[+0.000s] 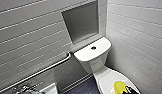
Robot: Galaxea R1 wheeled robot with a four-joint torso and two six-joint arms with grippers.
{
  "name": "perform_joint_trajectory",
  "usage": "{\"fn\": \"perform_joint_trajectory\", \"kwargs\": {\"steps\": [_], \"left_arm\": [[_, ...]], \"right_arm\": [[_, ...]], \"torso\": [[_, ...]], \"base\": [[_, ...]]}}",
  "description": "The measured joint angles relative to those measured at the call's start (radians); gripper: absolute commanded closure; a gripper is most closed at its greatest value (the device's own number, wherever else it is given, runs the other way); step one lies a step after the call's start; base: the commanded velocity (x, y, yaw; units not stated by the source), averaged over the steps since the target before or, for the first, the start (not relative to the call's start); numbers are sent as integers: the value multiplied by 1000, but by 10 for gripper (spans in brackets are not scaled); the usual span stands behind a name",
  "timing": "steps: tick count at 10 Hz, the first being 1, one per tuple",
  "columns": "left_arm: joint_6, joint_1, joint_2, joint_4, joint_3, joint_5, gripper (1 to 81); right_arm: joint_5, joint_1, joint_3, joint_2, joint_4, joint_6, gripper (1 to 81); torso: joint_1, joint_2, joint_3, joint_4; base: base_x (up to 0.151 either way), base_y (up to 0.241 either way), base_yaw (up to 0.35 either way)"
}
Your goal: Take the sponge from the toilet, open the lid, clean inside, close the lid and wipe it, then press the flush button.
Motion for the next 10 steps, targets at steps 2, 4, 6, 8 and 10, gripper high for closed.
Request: {"fn": "perform_joint_trajectory", "kwargs": {"steps": [2, 4, 6, 8, 10], "left_arm": [[0, 0, 0, 0, 0, 0, 10], [0, 0, 0, 0, 0, 0, 10], [0, 0, 0, 0, 0, -1, 10], [0, 0, 0, 0, 0, 0, 10], [0, 0, 0, 0, 0, -1, 10]], "right_arm": [[3, -32, 57, -58, -4, 3, 811], [46, -53, 132, -108, -15, 5, 811], [116, -75, 235, -161, -28, 6, 811], [167, -108, 327, -213, -39, 10, 811], [201, -191, 364, -267, -55, 16, 811]], "torso": [[0, 0, 0, 0], [0, 0, 0, 0], [0, 0, 0, 0], [0, 0, 0, 0], [0, 0, 0, 0]], "base": [[0, 0, 0], [0, 0, 0], [0, 0, 0], [0, 0, 0], [0, 0, 0]]}}
